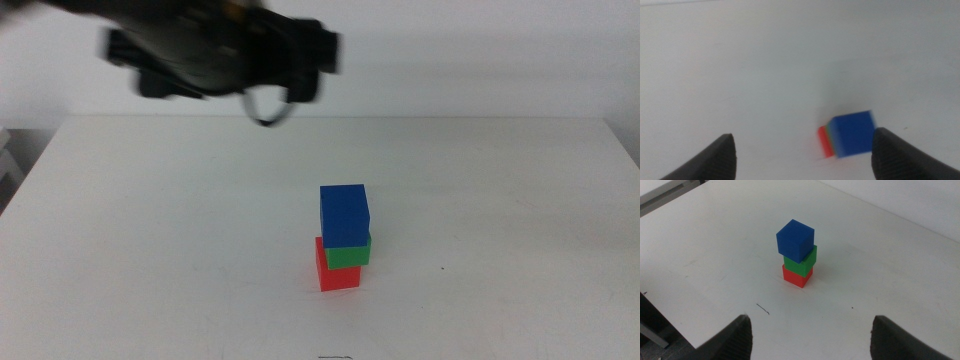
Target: Stack red cubes first, then green, then blue cubes in a specific spot.
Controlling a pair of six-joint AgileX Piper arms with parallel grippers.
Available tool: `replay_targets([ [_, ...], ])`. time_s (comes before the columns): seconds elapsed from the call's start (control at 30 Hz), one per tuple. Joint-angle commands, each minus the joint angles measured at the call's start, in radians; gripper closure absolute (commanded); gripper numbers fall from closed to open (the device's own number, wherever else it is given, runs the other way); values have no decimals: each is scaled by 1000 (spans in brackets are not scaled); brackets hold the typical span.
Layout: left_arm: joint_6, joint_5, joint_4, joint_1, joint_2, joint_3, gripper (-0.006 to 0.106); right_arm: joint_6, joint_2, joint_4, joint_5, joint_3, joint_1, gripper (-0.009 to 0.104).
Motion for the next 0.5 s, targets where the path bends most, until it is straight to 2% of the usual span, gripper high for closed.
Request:
replay_targets([
  [0.0,47,48,46,15,-90,-24,10,-15,6,-23,-67,-22,2,35],
  [0.17,265,-8,-51,159,-216,38,10,-15,4,-23,-66,-22,2,35],
  [0.33,523,-252,-185,390,-406,183,10,-15,7,-23,-66,-22,2,35],
  [0.47,638,-408,-256,567,-527,298,10,-15,7,-23,-66,-22,2,35],
])
